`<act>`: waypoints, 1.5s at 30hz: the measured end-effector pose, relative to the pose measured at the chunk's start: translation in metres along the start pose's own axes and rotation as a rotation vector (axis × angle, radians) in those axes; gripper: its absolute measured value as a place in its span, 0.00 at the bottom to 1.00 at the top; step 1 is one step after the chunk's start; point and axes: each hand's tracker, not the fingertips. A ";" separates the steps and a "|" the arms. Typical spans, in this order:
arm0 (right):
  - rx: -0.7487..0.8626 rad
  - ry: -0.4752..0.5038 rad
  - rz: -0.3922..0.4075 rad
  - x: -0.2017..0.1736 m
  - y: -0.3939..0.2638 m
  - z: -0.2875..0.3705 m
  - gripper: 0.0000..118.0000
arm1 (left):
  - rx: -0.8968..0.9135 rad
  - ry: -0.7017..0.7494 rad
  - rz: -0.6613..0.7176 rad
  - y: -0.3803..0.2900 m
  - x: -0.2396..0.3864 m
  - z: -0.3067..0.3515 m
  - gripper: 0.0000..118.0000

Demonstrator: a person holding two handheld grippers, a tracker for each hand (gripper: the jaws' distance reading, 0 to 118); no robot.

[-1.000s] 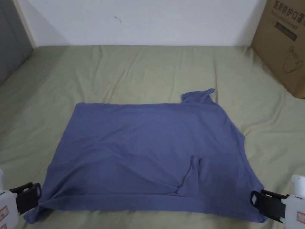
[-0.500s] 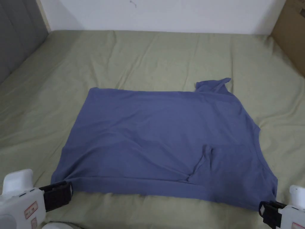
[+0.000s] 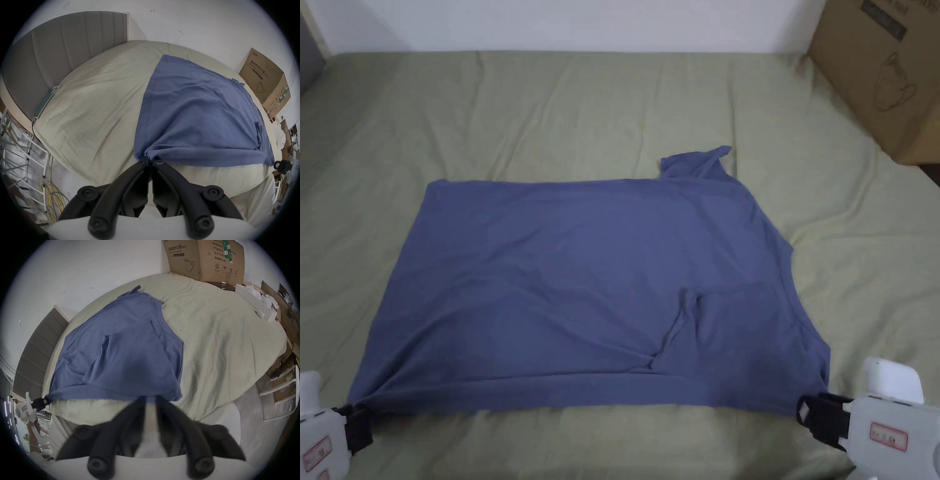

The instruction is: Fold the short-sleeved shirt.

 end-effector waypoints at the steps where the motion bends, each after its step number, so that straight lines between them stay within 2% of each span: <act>1: 0.001 -0.009 0.009 0.001 0.007 -0.003 0.58 | -0.001 0.002 -0.006 0.000 0.001 0.000 0.03; 2: 0.002 -0.036 0.036 0.002 0.014 -0.007 0.69 | -0.002 0.004 -0.012 0.000 0.001 0.001 0.03; 4: -0.008 -0.078 0.106 0.006 0.027 -0.018 0.69 | -0.003 0.009 -0.027 0.002 0.003 0.002 0.03; 6: -0.087 -0.094 0.117 0.012 0.035 -0.037 0.66 | -0.004 0.015 -0.034 0.003 0.003 0.002 0.03; 8: -0.152 -0.048 0.085 0.020 0.033 -0.052 0.25 | -0.008 0.012 -0.028 0.004 0.003 0.002 0.03; 10: -0.125 -0.048 0.089 0.018 0.027 -0.049 0.09 | -0.013 0.013 -0.025 0.004 0.003 0.002 0.03; 11: -0.109 -0.051 0.103 0.015 0.027 -0.042 0.06 | -0.012 0.015 -0.026 0.005 0.003 0.003 0.03; 17: -0.043 -0.055 0.149 0.002 0.027 -0.019 0.06 | -0.013 0.021 -0.027 0.009 0.002 0.008 0.03; 23: -0.012 -0.027 0.087 0.000 0.047 -0.006 0.06 | 0.008 0.023 -0.011 0.034 0.002 0.016 0.03; 28: 0.018 0.007 0.051 -0.005 0.097 -0.006 0.06 | 0.032 0.028 -0.018 0.080 0.010 0.003 0.03; 33: 0.001 0.004 0.066 -0.019 0.163 -0.046 0.06 | 0.029 0.047 -0.095 0.145 0.030 -0.039 0.03; 36: -0.078 0.002 -0.021 -0.017 0.193 -0.092 0.06 | -0.012 0.074 -0.147 0.174 0.043 -0.081 0.03; 37: -0.111 -0.002 -0.025 -0.017 0.197 -0.107 0.06 | -0.032 0.085 -0.166 0.179 0.047 -0.094 0.04; 38: -0.109 -0.016 -0.039 -0.017 0.199 -0.117 0.06 | -0.031 0.090 -0.164 0.183 0.050 -0.103 0.11; 39: -0.115 -0.018 -0.042 -0.018 0.199 -0.124 0.11 | -0.037 0.089 -0.171 0.184 0.052 -0.110 0.27; 40: -0.132 -0.032 -0.020 -0.021 0.198 -0.128 0.30 | -0.056 0.100 -0.177 0.185 0.053 -0.116 0.59; 41: -0.133 -0.060 0.008 -0.024 0.197 -0.127 0.50 | -0.069 0.111 -0.181 0.186 0.052 -0.119 0.83; 42: -0.120 -0.074 0.049 -0.026 0.195 -0.126 0.67 | -0.080 0.112 -0.186 0.186 0.048 -0.121 0.94; 43: -0.108 -0.077 0.080 -0.027 0.193 -0.123 0.67 | -0.085 0.107 -0.178 0.183 0.045 -0.119 0.94; 45: -0.081 -0.082 0.107 -0.027 0.190 -0.109 0.74 | -0.053 0.073 -0.143 0.178 0.035 -0.106 0.94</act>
